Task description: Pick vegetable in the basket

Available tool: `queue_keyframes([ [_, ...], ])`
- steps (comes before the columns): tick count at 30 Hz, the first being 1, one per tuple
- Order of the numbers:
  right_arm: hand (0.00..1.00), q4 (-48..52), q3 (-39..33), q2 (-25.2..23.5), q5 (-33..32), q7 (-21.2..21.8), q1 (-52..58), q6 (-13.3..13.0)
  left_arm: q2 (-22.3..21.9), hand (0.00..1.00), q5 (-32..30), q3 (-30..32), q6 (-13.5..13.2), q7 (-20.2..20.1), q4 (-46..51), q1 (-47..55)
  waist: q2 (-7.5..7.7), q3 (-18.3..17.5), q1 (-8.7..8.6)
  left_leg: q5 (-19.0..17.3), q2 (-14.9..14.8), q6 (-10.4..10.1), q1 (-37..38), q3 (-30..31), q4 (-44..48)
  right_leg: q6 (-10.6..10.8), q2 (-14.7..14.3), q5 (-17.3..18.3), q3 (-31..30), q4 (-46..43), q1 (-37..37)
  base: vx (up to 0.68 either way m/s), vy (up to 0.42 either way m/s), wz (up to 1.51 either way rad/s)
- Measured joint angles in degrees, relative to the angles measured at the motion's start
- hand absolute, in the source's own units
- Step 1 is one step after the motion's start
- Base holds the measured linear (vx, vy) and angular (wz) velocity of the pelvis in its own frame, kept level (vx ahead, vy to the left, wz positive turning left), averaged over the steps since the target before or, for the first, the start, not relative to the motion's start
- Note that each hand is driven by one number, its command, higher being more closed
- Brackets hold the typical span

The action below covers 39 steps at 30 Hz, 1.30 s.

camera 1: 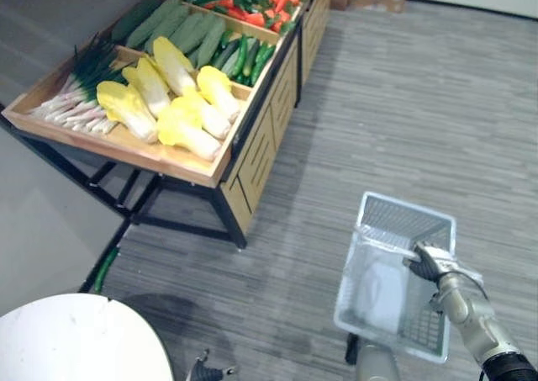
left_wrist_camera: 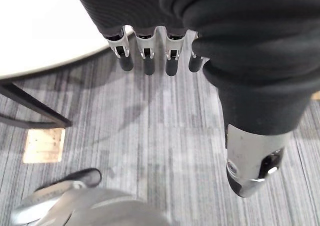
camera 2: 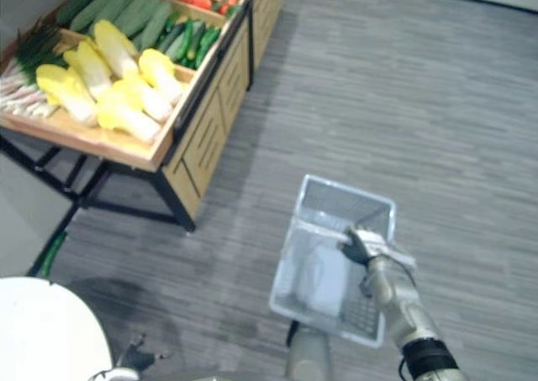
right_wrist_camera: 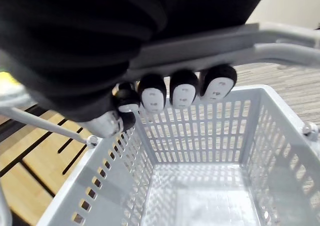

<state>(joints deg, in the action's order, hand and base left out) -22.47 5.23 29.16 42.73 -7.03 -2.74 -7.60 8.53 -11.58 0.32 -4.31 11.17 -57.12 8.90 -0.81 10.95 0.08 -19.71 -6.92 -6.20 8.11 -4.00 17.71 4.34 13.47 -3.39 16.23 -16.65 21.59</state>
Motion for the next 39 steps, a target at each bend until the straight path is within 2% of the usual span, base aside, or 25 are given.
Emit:
queue_keyframes([
  [1,1.00,0.05,0.00,0.31,-0.04,-0.01,-0.13,-0.10,-0.75,0.00,0.01,0.00,0.04,-0.01,-0.05,0.41,-0.74,-0.19,-0.04,0.80,-1.45,-1.10,-2.34,-0.46,5.66,-1.40,-0.83,0.94,0.85,-0.65,-0.55,0.51,-0.383,0.04],
  [2,1.00,0.15,-0.02,1.01,-0.19,-0.02,-0.30,-0.10,-1.30,0.00,0.21,0.90,0.04,-0.03,-0.01,0.67,-1.64,-0.14,-0.03,5.01,-4.10,-2.46,-6.45,-0.83,15.66,-3.11,-2.04,2.98,2.08,-2.28,-1.95,0.62,-0.412,0.08],
  [3,1.00,0.18,-0.08,1.81,-0.48,-0.03,-0.37,-0.06,-1.48,0.00,0.18,2.27,0.21,0.07,0.19,0.28,-0.95,0.36,0.31,17.27,-6.96,-2.19,-12.12,-2.11,27.95,-4.60,-2.69,5.93,2.50,-3.25,-5.28,0.74,-0.433,0.05],
  [4,1.00,0.21,-0.58,2.03,-0.50,-0.12,-0.44,0.20,-1.38,0.00,0.19,2.41,0.15,0.09,0.16,0.13,-0.75,0.57,0.50,17.27,-8.87,-0.79,-15.00,-4.18,34.52,-4.97,-3.00,7.36,2.52,-1.94,-8.43,0.69,-0.352,0.03],
  [6,1.00,0.20,-0.85,2.16,-0.50,-0.12,-0.11,1.34,-1.30,0.00,0.18,2.63,-0.02,0.13,0.23,-0.30,-0.70,0.64,0.50,12.55,-9.29,1.23,-18.73,-7.25,38.52,-4.83,-3.25,7.91,2.92,2.04,-14.31,0.46,-0.171,0.03],
  [8,1.00,0.20,-1.51,2.24,-0.54,-0.14,0.86,1.75,-1.37,0.00,0.18,3.04,-0.14,0.18,0.96,-0.40,-0.68,0.63,0.70,9.73,-8.17,1.13,-22.77,-9.59,34.00,-4.66,-3.46,7.81,3.95,5.89,-19.57,0.41,-0.053,-0.03],
  [10,1.00,0.24,-2.03,2.20,-0.60,-0.16,1.72,1.66,-1.61,0.00,0.12,3.26,0.13,0.16,1.14,-1.10,-0.94,0.56,1.26,10.32,-5.32,1.17,-24.86,-13.61,15.33,-4.31,-3.71,7.81,4.48,7.69,-22.05,0.40,0.070,-0.17],
  [11,1.00,0.34,-2.17,2.25,-0.60,-0.16,2.19,1.56,-1.77,0.00,0.10,3.27,0.29,0.16,1.17,-1.08,-1.26,0.40,1.23,13.24,-4.41,1.74,-24.59,-14.53,8.71,-3.44,-3.86,7.83,4.89,7.95,-22.57,0.26,0.093,-0.06],
  [12,1.00,1.01,-2.61,2.68,-0.63,-0.15,3.19,1.46,-2.26,0.00,0.04,3.27,0.54,0.17,1.19,-0.90,-2.82,0.29,1.13,22.46,-3.88,2.91,-24.26,-15.38,0.61,-2.04,-5.52,8.50,5.28,8.52,-23.75,0.33,0.140,0.18],
  [13,1.00,1.19,-2.63,1.51,-0.63,-0.17,4.00,1.40,-1.69,0.00,-0.06,3.36,0.73,0.14,0.98,-1.20,-2.40,0.09,0.59,19.82,-3.24,7.08,-22.66,-17.38,-1.52,0.10,-5.43,9.93,5.66,9.61,-25.34,0.31,0.135,0.38],
  [14,1.00,1.40,-2.43,0.83,-0.62,-0.16,4.23,1.12,-0.97,0.00,-0.45,3.51,0.72,0.02,1.04,-1.70,-0.44,0.15,0.04,19.95,-1.23,7.13,-22.14,-17.42,-4.62,0.53,-4.29,9.99,6.34,10.70,-25.14,0.33,0.142,0.36],
  [19,1.00,1.02,-0.46,0.84,-0.38,-0.09,2.81,0.40,-0.62,0.00,-1.01,3.46,1.23,-0.07,0.39,-1.60,0.83,0.32,1.73,20.00,2.08,7.34,-17.64,-20.00,-9.83,2.03,-1.59,9.05,4.85,10.82,-26.49,0.19,0.049,-0.09],
  [22,1.00,0.16,2.28,-0.58,-0.31,0.03,1.87,-0.24,-0.38,0.00,-0.99,3.38,1.34,-0.03,-0.56,-0.66,0.33,0.41,1.72,18.49,1.23,6.89,-12.57,-20.78,-15.98,3.71,0.48,8.55,2.43,-10.59,-18.02,0.06,0.024,-0.25],
  [23,1.00,0.02,3.16,-2.03,-0.24,0.04,1.85,-0.25,0.43,0.00,-0.97,3.36,1.36,-0.02,-0.53,-0.28,1.24,0.22,1.58,18.48,1.45,6.89,-10.84,-20.63,-16.90,7.87,2.48,5.43,0.15,-21.16,-12.99,0.05,-0.007,0.10],
  [25,1.00,-0.32,3.53,-3.39,-0.07,-0.04,1.36,-0.18,1.67,0.00,-0.89,3.39,1.77,0.29,-0.42,-0.18,2.73,-0.02,1.58,18.53,1.35,6.98,-9.78,-18.53,-17.64,10.16,2.58,-1.99,-4.02,-30.05,-8.52,0.13,-0.042,0.48],
  [26,1.00,-0.55,3.83,-3.32,-0.01,0.07,1.29,-0.23,2.20,0.00,-0.80,3.43,1.95,0.61,0.38,-0.27,2.68,0.18,1.45,18.92,0.66,7.57,-9.68,-15.71,-17.40,10.63,2.75,-2.69,-4.82,-33.76,-6.36,0.23,-0.097,1.02],
  [27,1.00,-0.77,4.19,-3.33,0.05,0.12,1.22,-0.17,2.41,0.00,-0.67,3.45,1.94,1.10,0.88,-0.35,3.03,-0.03,1.65,19.35,0.06,6.97,-10.03,-12.83,-17.07,8.36,3.03,1.81,-4.21,-34.32,-5.74,0.24,-0.107,1.14],
  [30,1.00,-0.80,4.26,-3.29,0.14,0.17,1.04,0.01,2.43,0.00,-0.28,4.34,1.77,1.48,1.26,-0.44,3.30,-0.52,1.63,19.64,-0.51,6.38,-11.98,-6.28,-16.13,5.42,4.85,4.29,-4.89,-27.40,-6.15,0.19,-0.146,1.32],
  [31,1.00,-0.84,4.25,-3.14,0.16,0.18,0.32,0.12,2.50,0.00,0.17,4.67,1.77,1.58,1.26,-0.90,3.76,-0.83,2.02,20.00,-0.85,5.26,-13.80,-2.29,-15.98,4.60,4.66,4.62,-9.87,-19.89,-6.19,0.14,-0.230,1.22],
  [34,1.00,-0.83,4.33,-3.16,0.13,0.25,-1.07,-0.23,3.03,0.00,0.24,6.30,1.81,2.10,1.16,-1.32,3.83,-1.04,2.86,19.57,-2.11,2.48,-15.93,3.88,-15.58,3.13,3.94,5.33,-20.66,-13.00,-6.01,0.11,-0.342,1.16],
  [35,1.00,-0.78,4.43,-3.16,0.07,0.35,-1.30,-0.62,3.22,0.00,0.25,6.60,1.77,2.29,1.19,-1.40,3.71,-1.16,3.26,19.26,-3.18,0.57,-16.70,6.71,-14.86,4.23,3.22,5.24,-24.14,-10.38,-6.69,0.07,-0.508,1.21],
  [36,1.00,-0.61,4.72,-3.23,-0.04,0.40,-1.39,-0.76,3.36,0.00,0.26,6.79,1.76,2.42,1.22,-1.39,4.00,-1.36,3.36,19.84,-4.17,-2.14,-17.28,9.74,-14.45,6.05,3.42,4.17,-23.65,-5.29,-8.98,0.06,-0.569,1.25],
  [37,1.00,-0.55,5.07,-3.23,-0.15,0.40,-1.39,-0.82,3.50,0.00,0.27,6.86,1.74,2.47,1.26,-1.36,4.54,-1.68,3.37,20.32,-4.47,-3.17,-17.53,10.98,-14.73,6.49,3.86,3.74,-21.78,-2.27,-10.06,0.02,-0.671,1.22],
  [38,1.00,-0.62,5.89,-3.15,-0.49,0.40,-1.89,-1.06,3.54,0.00,0.33,7.43,1.69,2.80,1.21,-1.42,5.15,-2.42,3.80,21.79,-5.69,-5.29,-18.21,11.98,-15.75,10.89,3.58,9.09,-17.70,0.17,-12.24,-0.01,-0.709,0.72],
  [39,1.00,-0.87,6.93,-3.03,-0.54,0.39,-3.92,-1.11,1.55,0.00,0.51,8.54,1.62,3.12,1.08,-1.33,4.02,-2.99,5.29,24.93,-8.80,-6.27,-18.99,11.46,-17.63,10.62,0.87,13.64,-14.23,2.06,-12.95,-0.04,-0.716,0.52],
])
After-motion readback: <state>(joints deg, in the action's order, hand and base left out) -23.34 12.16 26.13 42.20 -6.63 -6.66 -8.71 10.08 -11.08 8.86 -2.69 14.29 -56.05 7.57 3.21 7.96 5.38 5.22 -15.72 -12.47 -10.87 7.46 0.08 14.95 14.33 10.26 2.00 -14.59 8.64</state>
